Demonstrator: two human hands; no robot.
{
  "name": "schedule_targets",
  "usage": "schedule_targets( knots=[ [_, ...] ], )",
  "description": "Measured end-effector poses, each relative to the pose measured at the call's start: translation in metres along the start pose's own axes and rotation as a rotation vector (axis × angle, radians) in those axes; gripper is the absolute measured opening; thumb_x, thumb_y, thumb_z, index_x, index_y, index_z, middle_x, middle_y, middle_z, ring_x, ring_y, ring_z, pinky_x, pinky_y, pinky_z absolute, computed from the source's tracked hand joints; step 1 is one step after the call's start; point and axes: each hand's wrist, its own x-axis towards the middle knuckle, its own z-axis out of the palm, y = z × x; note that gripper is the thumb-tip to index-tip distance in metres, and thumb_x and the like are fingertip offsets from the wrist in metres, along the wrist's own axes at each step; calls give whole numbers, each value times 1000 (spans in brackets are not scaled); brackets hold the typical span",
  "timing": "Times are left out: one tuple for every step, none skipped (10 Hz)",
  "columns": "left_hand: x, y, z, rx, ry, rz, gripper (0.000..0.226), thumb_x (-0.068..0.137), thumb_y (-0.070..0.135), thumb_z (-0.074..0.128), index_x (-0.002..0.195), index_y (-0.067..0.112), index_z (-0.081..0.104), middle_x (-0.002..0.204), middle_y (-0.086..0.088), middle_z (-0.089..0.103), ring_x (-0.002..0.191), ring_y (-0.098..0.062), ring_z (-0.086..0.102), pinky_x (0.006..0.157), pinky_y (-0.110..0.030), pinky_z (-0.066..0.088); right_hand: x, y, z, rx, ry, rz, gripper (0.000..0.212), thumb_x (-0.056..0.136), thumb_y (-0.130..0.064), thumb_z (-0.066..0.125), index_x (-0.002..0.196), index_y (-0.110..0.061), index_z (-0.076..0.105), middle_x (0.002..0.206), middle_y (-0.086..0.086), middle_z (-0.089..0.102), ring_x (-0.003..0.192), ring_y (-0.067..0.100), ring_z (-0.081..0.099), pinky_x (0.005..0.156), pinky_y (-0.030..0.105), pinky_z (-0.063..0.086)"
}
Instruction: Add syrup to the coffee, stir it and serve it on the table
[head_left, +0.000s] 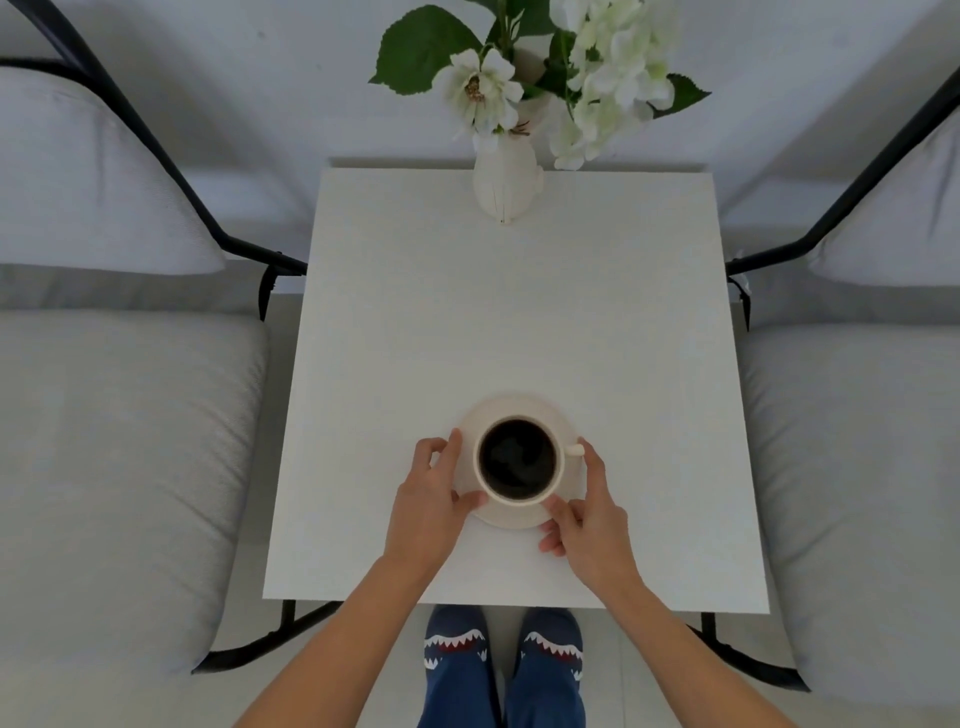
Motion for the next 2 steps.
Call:
schedule_targets(
  knots=[
    [-1,-1,-5,79,-3,27,76,92,30,71,156,17,31,148,-7,38,87,-24,68,72,-32,55,-1,0,-5,-37,-74,56,74,103,-11,48,157,-40,6,78,15,71,52,13,64,49,15,50],
    [-1,-7,-11,77,119,54,64,93,26,70,149,13,42,143,-11,41,95,-25,64,68,-28,51,-5,-7,-22,-73,-94,127,69,103,-9,45,157,-37,12,84,14,72,59,16,65,52,16,50]
  ],
)
